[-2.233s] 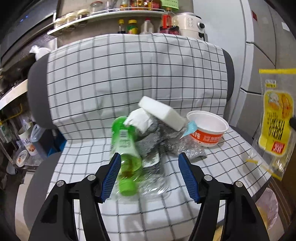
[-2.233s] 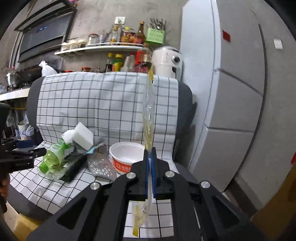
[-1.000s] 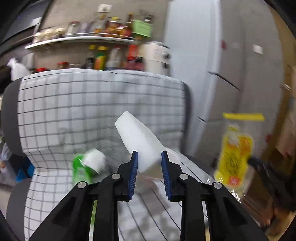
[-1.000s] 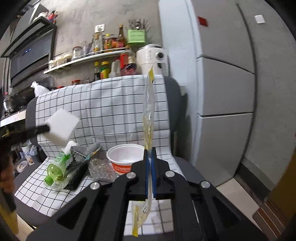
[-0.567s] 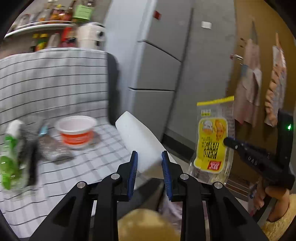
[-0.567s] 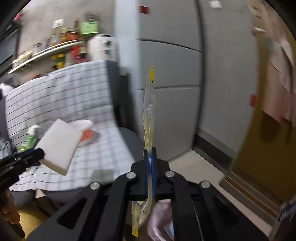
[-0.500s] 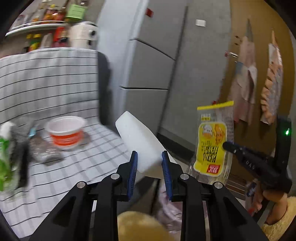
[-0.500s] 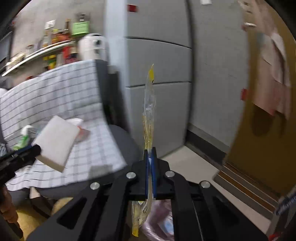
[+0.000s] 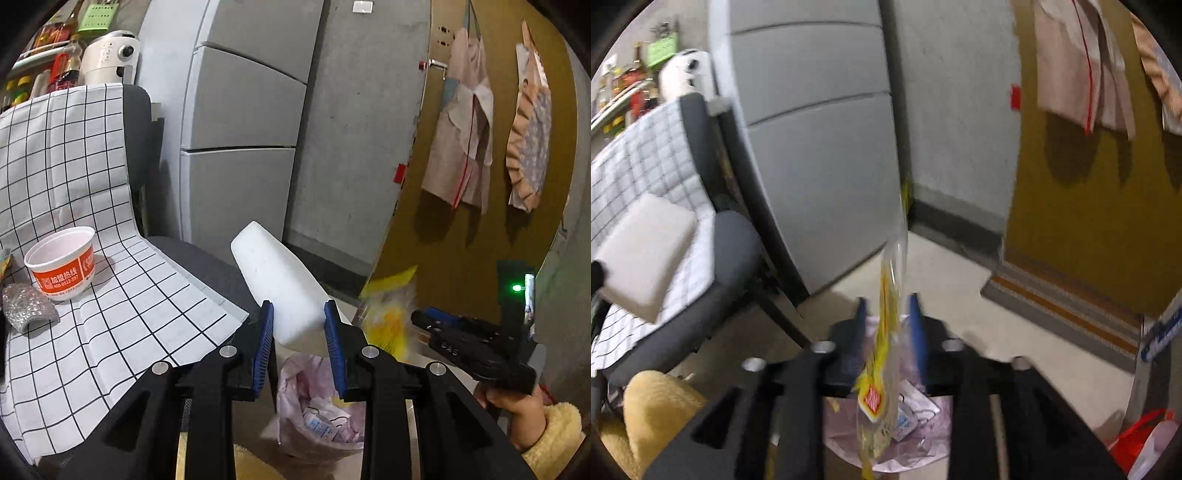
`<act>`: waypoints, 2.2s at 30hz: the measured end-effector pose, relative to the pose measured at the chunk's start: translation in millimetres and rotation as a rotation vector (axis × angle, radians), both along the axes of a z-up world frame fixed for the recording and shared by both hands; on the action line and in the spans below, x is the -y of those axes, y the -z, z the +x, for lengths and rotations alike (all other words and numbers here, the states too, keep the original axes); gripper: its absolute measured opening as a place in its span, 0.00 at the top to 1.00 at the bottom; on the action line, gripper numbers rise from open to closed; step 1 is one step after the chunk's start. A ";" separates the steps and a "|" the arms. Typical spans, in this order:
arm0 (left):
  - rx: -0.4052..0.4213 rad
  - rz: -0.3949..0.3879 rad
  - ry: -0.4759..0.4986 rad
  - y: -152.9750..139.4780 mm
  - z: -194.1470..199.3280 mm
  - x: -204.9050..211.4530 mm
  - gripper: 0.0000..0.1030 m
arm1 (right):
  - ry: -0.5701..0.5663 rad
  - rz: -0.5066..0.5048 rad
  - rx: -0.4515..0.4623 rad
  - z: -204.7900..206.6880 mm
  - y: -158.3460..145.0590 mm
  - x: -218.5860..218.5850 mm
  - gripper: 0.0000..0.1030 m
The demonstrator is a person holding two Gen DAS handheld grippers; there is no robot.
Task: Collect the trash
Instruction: 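Carry the snack bag with the right gripper while the left gripper carries the white sponge, drop both in wastebasket, then return both grippers to the chair and grasp the grey cloth with the left gripper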
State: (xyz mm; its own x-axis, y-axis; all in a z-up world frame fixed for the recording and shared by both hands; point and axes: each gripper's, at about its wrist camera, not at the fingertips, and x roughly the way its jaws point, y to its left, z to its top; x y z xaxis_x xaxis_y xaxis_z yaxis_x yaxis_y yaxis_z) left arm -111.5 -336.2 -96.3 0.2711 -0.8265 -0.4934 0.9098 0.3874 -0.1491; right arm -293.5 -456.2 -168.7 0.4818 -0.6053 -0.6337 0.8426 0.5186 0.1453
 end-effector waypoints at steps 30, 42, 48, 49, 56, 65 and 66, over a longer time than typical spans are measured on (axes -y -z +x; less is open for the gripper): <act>0.035 0.148 0.133 26.6 -25.6 71.8 0.41 | 0.062 -0.210 0.165 -61.4 -82.3 -30.1 0.64; 0.016 0.130 -0.175 6.9 49.8 -39.9 0.41 | -0.139 -0.183 0.143 2.4 -90.0 -69.2 0.64; 0.013 0.110 -0.339 -13.2 73.5 -109.9 0.41 | -0.299 -0.188 0.121 48.4 -106.1 -106.5 0.64; 0.016 0.109 -0.358 -15.5 75.5 -119.3 0.41 | -0.330 -0.186 0.124 58.9 -108.7 -112.3 0.64; 0.004 0.118 -0.537 -14.8 112.6 -185.9 0.41 | -0.533 -0.143 0.130 137.8 -109.2 -142.9 0.57; -0.014 0.145 -0.782 -12.3 177.4 -266.6 0.41 | -0.795 -0.148 0.099 253.3 -110.0 -188.6 0.55; -0.013 0.148 -0.797 -13.4 181.7 -272.0 0.41 | -0.822 -0.153 0.101 263.7 -112.1 -194.0 0.55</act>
State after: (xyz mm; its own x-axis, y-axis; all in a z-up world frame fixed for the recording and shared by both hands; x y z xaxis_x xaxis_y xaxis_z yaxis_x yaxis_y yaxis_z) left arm 70.2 -64.2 -82.9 0.7445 -0.3129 -0.5898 0.3501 0.9351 -0.0541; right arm -29.8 -262.2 -56.5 0.8568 -0.1126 -0.5032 0.1749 0.9815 0.0783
